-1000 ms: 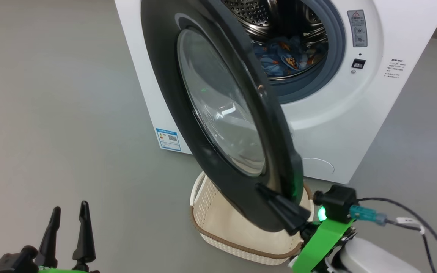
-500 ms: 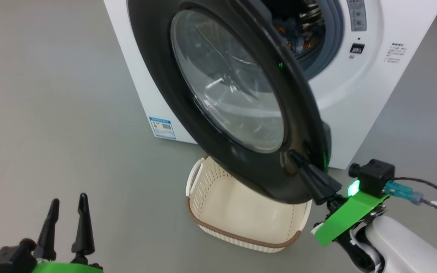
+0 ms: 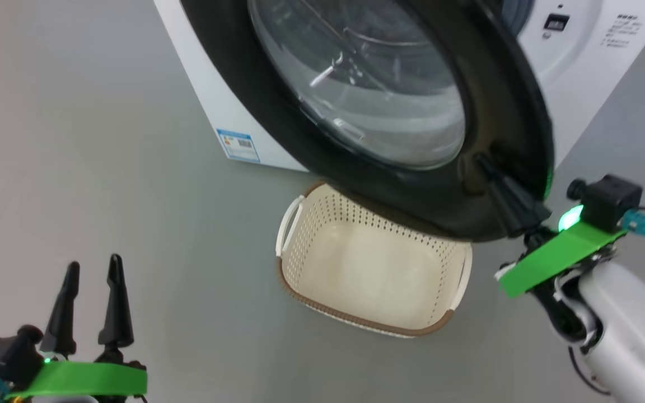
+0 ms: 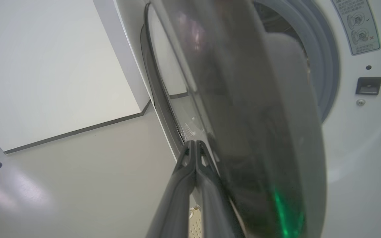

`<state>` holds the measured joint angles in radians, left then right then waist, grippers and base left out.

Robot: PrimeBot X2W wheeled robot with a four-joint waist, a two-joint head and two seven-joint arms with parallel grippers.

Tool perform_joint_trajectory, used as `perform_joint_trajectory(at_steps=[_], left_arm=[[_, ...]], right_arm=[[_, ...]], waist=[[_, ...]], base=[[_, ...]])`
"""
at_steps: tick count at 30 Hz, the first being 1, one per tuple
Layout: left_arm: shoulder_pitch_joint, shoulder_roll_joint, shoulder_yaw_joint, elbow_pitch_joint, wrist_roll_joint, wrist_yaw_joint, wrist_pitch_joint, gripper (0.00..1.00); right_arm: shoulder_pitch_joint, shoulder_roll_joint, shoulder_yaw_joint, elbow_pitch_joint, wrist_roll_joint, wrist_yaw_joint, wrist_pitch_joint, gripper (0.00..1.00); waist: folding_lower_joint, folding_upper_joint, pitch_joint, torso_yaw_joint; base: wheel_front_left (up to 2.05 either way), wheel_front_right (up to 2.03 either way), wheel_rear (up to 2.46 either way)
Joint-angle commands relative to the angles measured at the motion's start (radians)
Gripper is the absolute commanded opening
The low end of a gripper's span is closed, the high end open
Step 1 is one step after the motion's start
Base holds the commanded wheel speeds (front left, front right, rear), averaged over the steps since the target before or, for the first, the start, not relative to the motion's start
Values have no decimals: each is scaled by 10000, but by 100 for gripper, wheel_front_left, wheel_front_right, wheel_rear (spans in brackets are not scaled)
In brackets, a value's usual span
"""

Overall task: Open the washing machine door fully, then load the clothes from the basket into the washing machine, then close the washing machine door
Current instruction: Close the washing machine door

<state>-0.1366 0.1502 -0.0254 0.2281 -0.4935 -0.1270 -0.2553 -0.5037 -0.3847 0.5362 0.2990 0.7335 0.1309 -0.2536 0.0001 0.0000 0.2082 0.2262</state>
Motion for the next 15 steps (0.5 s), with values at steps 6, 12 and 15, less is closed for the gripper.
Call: perform_joint_trajectory(at_steps=[6,12,15], left_arm=[[-545,355,286,-396,-83,-36,-65,100],[-706,306,220,-429,-114,-36,-65,100],[-767,272,211,-467,-110,-36,-65,100]], right_arm=[[-779,-465,-478,93,93,-2,-82,0],[-1230,-734,-1205,413,-17,-2,-82,0],[-1439,-852,-1438,494,-54,-2,-82,0]], waist=[[-1,0,724,268],[-1,0,1177,431],[-1,0,1403,468]], base=[[0,0,0],[0,0,0],[0,0,0]])
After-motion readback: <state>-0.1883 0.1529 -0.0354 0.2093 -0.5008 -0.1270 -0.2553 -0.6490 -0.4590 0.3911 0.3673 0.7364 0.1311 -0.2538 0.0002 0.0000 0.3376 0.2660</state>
